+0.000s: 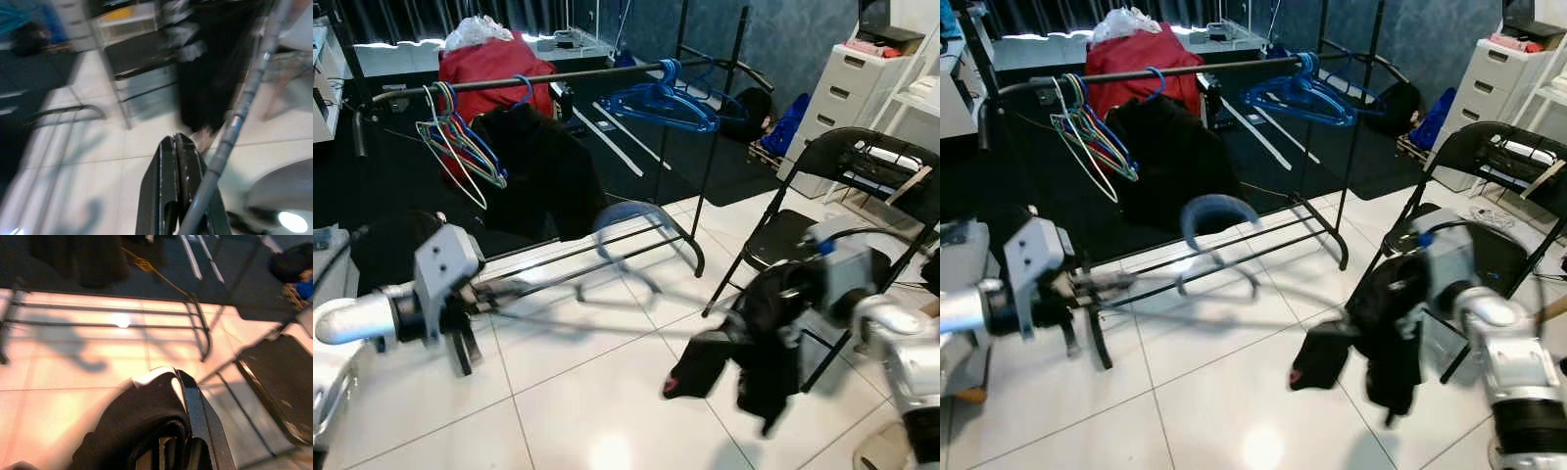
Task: Hang hanger
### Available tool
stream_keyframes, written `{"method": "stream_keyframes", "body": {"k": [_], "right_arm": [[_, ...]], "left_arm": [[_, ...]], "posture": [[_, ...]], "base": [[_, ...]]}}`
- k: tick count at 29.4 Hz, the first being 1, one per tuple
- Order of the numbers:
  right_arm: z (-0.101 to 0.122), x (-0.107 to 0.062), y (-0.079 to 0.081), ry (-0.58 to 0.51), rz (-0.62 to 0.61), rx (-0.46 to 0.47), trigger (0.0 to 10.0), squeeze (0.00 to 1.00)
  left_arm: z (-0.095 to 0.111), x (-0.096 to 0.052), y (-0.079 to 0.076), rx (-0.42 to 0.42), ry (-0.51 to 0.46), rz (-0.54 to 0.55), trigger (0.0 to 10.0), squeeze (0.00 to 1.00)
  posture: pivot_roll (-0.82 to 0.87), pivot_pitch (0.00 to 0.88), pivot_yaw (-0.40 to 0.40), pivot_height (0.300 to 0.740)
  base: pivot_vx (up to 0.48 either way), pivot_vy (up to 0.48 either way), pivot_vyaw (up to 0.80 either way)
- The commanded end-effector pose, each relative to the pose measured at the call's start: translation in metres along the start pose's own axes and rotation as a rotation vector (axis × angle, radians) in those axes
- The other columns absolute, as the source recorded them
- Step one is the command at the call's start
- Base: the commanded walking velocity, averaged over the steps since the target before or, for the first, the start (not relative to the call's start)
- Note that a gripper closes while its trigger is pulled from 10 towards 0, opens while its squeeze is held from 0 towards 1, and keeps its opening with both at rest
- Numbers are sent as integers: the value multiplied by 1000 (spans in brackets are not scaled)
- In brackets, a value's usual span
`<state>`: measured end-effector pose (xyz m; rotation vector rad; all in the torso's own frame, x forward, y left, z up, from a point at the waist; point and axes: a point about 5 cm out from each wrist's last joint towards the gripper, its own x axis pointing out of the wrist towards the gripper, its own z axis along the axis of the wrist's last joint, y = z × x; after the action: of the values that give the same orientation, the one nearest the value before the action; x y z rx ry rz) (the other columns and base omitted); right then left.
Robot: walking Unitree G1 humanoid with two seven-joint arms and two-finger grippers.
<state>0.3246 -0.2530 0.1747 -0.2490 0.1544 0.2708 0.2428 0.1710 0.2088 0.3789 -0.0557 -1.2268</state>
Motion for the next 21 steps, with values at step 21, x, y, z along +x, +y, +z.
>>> {"method": "stream_keyframes", "body": {"k": [21], "right_arm": [[80,0,7,-394,53,256,0,0]], "left_arm": [[-8,127,-20,255,174,56,10000,0]], "posture": [[-41,81,-64,740]], "base": [[0,0,0]]}}
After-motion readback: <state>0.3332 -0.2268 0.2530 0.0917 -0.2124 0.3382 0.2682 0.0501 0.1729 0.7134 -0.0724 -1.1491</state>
